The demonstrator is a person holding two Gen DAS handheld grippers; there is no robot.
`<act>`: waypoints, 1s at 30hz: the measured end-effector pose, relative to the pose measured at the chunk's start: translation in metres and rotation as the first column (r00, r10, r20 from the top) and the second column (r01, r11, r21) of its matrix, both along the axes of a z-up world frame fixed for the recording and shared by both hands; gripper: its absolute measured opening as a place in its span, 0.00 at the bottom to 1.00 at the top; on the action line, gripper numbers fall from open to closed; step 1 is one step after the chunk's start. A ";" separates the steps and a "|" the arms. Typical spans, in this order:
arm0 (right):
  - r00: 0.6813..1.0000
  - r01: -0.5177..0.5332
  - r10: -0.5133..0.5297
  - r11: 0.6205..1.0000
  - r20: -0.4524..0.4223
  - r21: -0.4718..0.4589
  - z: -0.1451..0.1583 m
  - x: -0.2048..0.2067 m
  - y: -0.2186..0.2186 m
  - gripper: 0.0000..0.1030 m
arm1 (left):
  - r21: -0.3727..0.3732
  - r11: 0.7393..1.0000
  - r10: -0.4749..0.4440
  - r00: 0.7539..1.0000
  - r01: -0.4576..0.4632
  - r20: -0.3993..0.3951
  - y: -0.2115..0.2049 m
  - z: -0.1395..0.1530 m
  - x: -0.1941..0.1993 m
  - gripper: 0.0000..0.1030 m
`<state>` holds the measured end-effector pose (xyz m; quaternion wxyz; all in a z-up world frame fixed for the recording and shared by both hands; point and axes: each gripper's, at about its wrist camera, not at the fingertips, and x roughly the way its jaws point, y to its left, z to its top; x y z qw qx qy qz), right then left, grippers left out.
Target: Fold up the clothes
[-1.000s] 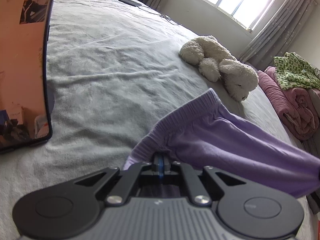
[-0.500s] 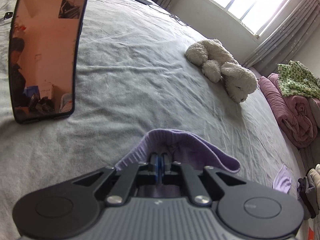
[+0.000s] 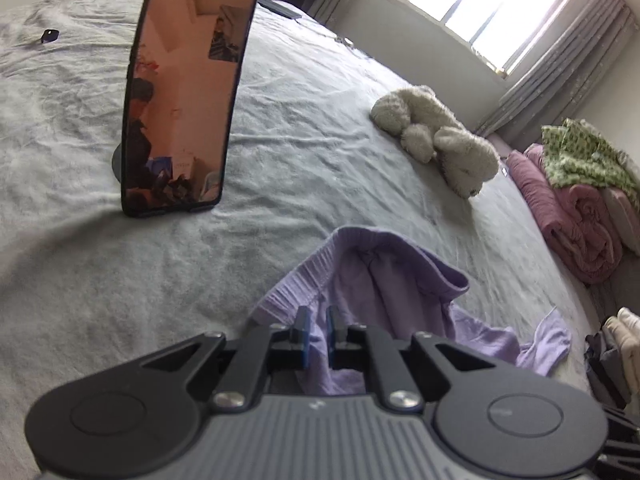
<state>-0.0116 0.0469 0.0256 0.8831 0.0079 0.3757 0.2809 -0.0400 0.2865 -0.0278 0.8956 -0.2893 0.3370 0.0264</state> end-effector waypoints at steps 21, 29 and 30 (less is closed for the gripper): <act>0.995 0.055 -0.025 0.949 -0.102 0.310 -0.063 0.058 -0.004 0.28 | -0.178 0.976 -0.112 0.991 0.124 0.075 -0.010 -0.004 0.034 0.54; 0.992 -0.110 0.122 0.959 -0.030 0.262 -0.059 0.033 0.029 0.30 | -0.368 0.926 -0.070 0.996 0.082 0.046 0.003 -0.017 0.033 0.66; 0.990 -0.128 0.139 0.959 -0.026 0.253 -0.059 0.029 0.032 0.30 | -0.378 0.923 -0.065 0.997 0.076 0.042 0.003 -0.018 0.032 0.66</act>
